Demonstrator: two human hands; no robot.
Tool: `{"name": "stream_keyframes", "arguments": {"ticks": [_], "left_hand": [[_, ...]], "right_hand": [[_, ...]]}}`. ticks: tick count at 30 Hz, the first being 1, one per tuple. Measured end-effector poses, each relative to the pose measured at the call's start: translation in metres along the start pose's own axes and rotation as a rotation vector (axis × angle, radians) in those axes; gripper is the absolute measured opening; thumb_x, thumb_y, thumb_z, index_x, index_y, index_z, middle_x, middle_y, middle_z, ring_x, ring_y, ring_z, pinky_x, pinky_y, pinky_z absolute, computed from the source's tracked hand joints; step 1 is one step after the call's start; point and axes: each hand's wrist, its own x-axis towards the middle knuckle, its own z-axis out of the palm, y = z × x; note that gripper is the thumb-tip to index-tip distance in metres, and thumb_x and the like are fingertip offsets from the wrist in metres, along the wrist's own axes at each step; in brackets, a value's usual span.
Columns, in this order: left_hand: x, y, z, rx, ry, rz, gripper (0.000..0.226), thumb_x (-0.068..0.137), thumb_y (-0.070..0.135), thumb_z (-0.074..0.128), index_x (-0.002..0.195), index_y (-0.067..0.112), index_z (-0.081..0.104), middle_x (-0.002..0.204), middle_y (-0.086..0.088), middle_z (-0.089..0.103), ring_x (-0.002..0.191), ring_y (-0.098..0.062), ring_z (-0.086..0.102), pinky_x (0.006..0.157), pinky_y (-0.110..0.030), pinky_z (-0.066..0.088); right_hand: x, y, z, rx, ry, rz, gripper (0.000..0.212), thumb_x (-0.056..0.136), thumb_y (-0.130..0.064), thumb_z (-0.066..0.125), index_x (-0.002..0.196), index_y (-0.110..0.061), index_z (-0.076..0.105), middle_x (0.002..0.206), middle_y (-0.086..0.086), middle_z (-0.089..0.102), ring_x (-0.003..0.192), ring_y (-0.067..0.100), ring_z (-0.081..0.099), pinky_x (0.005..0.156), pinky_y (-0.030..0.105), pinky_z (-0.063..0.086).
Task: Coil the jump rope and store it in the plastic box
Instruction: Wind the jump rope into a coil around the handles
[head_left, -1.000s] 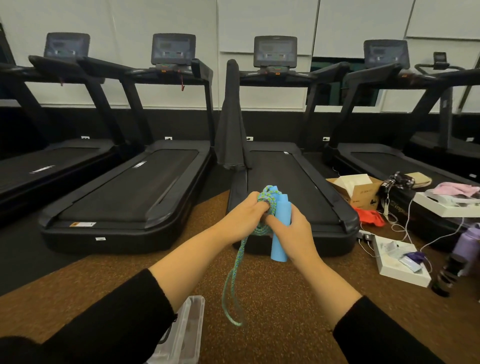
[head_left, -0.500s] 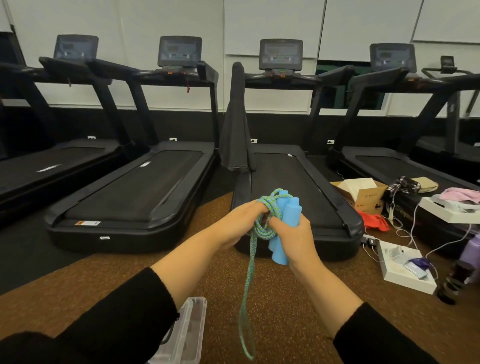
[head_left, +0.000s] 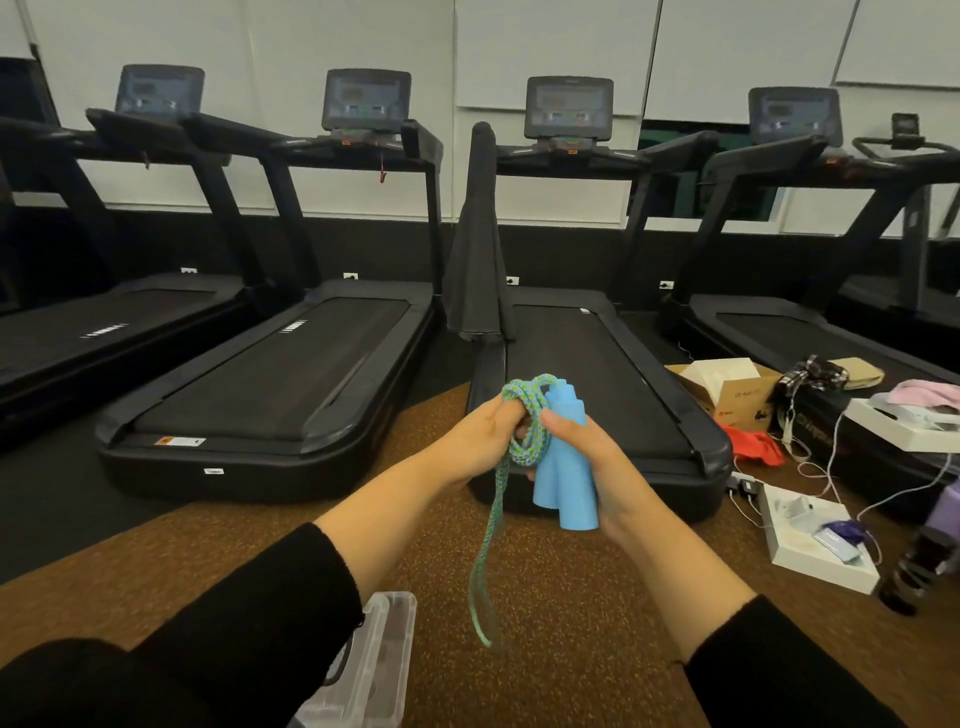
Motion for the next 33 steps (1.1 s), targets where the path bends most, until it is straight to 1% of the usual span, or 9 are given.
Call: {"name": "stream_keyframes", "arguments": {"ticks": [3, 8, 14, 18, 21, 23, 26, 31, 33], "left_hand": [[0.0, -0.002, -0.001, 0.096, 0.01, 0.036, 0.036, 0.102, 0.024, 0.028, 0.069, 0.022, 0.041, 0.063, 0.011, 0.041, 0.051, 0.006, 0.041, 0.054, -0.01, 0.035], [-0.002, -0.004, -0.003, 0.173, -0.081, 0.03, 0.033, 0.103, 0.026, 0.026, 0.08, 0.011, 0.044, 0.069, 0.005, 0.042, 0.063, -0.005, 0.038, 0.065, -0.022, 0.034], [-0.004, 0.0, 0.0, 0.191, -0.104, 0.008, 0.039, 0.102, 0.017, 0.025, 0.066, 0.016, 0.038, 0.066, 0.003, 0.039, 0.052, 0.003, 0.038, 0.053, -0.008, 0.033], [-0.006, -0.001, -0.001, 0.235, -0.107, 0.006, 0.037, 0.102, 0.02, 0.026, 0.072, 0.011, 0.046, 0.073, 0.0, 0.046, 0.066, -0.004, 0.041, 0.065, -0.014, 0.035], [-0.003, -0.006, -0.001, 0.222, -0.056, -0.015, 0.044, 0.1, 0.029, 0.026, 0.092, -0.002, 0.056, 0.09, -0.01, 0.057, 0.082, -0.012, 0.049, 0.078, -0.027, 0.039], [-0.002, -0.009, 0.001, 0.148, -0.001, -0.049, 0.038, 0.098, 0.029, 0.028, 0.086, 0.006, 0.056, 0.085, -0.008, 0.056, 0.081, -0.015, 0.049, 0.077, -0.033, 0.039], [-0.002, -0.01, 0.006, 0.08, 0.08, -0.096, 0.035, 0.097, 0.023, 0.03, 0.064, 0.019, 0.041, 0.063, 0.004, 0.046, 0.062, -0.011, 0.041, 0.065, -0.031, 0.033], [-0.002, -0.008, 0.013, 0.168, 0.088, -0.122, 0.038, 0.097, 0.018, 0.032, 0.059, 0.019, 0.038, 0.059, 0.002, 0.043, 0.057, -0.013, 0.037, 0.06, -0.031, 0.03], [-0.001, -0.008, 0.015, 0.255, 0.137, -0.101, 0.041, 0.095, 0.017, 0.034, 0.054, 0.018, 0.037, 0.055, 0.002, 0.043, 0.055, -0.015, 0.037, 0.06, -0.032, 0.029]], "right_hand": [[0.003, -0.006, -0.007, 0.061, -0.123, 0.071, 0.044, 0.065, -0.036, 0.072, 0.102, -0.015, 0.063, 0.09, 0.005, 0.064, 0.08, 0.02, 0.06, 0.071, 0.034, 0.053], [0.008, -0.012, -0.013, 0.015, -0.197, 0.113, 0.04, 0.061, -0.027, 0.079, 0.095, -0.013, 0.065, 0.082, 0.005, 0.064, 0.069, 0.012, 0.064, 0.06, 0.028, 0.054], [0.005, -0.004, -0.02, 0.06, -0.214, 0.107, 0.07, 0.022, -0.043, 0.094, 0.08, -0.013, 0.071, 0.067, 0.001, 0.071, 0.055, 0.011, 0.065, 0.051, 0.025, 0.055], [0.003, 0.003, -0.023, 0.127, -0.276, 0.09, 0.08, 0.026, -0.042, 0.095, 0.093, -0.009, 0.065, 0.076, 0.005, 0.069, 0.062, 0.012, 0.066, 0.057, 0.026, 0.056], [0.001, 0.008, -0.026, 0.195, -0.372, 0.071, 0.088, 0.036, -0.036, 0.095, 0.111, -0.009, 0.058, 0.093, 0.005, 0.068, 0.079, 0.016, 0.066, 0.069, 0.03, 0.058], [-0.003, 0.012, -0.024, 0.205, -0.406, 0.057, 0.089, 0.04, -0.026, 0.095, 0.118, -0.011, 0.055, 0.099, 0.005, 0.067, 0.085, 0.018, 0.065, 0.074, 0.032, 0.058], [-0.008, 0.023, -0.018, 0.171, -0.307, 0.022, 0.091, 0.034, -0.024, 0.096, 0.116, -0.014, 0.055, 0.092, 0.004, 0.069, 0.081, 0.015, 0.068, 0.071, 0.03, 0.058], [-0.013, 0.032, -0.011, 0.179, -0.16, 0.02, 0.085, 0.03, -0.039, 0.095, 0.105, -0.018, 0.061, 0.09, 0.004, 0.069, 0.078, 0.014, 0.068, 0.072, 0.031, 0.056], [-0.015, 0.028, -0.008, 0.243, -0.131, 0.043, 0.074, 0.032, -0.038, 0.094, 0.097, -0.019, 0.065, 0.082, 0.004, 0.071, 0.069, 0.013, 0.069, 0.065, 0.03, 0.058]]}}
